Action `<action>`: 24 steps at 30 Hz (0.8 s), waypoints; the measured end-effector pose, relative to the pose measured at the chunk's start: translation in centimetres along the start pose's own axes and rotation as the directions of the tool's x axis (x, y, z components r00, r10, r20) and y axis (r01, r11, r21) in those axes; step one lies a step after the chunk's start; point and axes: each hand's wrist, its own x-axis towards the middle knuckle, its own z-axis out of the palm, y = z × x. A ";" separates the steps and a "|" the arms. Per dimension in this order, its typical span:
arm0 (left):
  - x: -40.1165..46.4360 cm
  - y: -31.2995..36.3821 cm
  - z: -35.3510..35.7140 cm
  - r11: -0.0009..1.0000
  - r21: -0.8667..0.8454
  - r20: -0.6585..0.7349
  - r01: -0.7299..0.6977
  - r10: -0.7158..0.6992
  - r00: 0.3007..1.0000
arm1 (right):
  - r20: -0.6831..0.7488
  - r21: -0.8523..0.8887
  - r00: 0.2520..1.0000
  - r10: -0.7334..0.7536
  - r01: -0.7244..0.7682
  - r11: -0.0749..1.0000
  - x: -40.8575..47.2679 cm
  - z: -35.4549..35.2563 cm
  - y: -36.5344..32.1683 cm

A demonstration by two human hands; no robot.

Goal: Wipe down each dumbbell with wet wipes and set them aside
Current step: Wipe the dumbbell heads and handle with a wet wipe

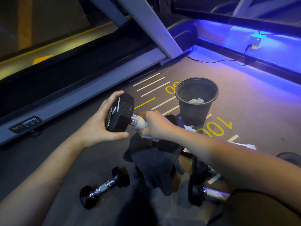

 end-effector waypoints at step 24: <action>-0.6 -0.6 0.2 0.992 -0.121 -0.010 0.041 -0.042 0.999 | 0.372 -0.246 0.914 0.163 -0.072 0.966 3.1 -1.8 -0.1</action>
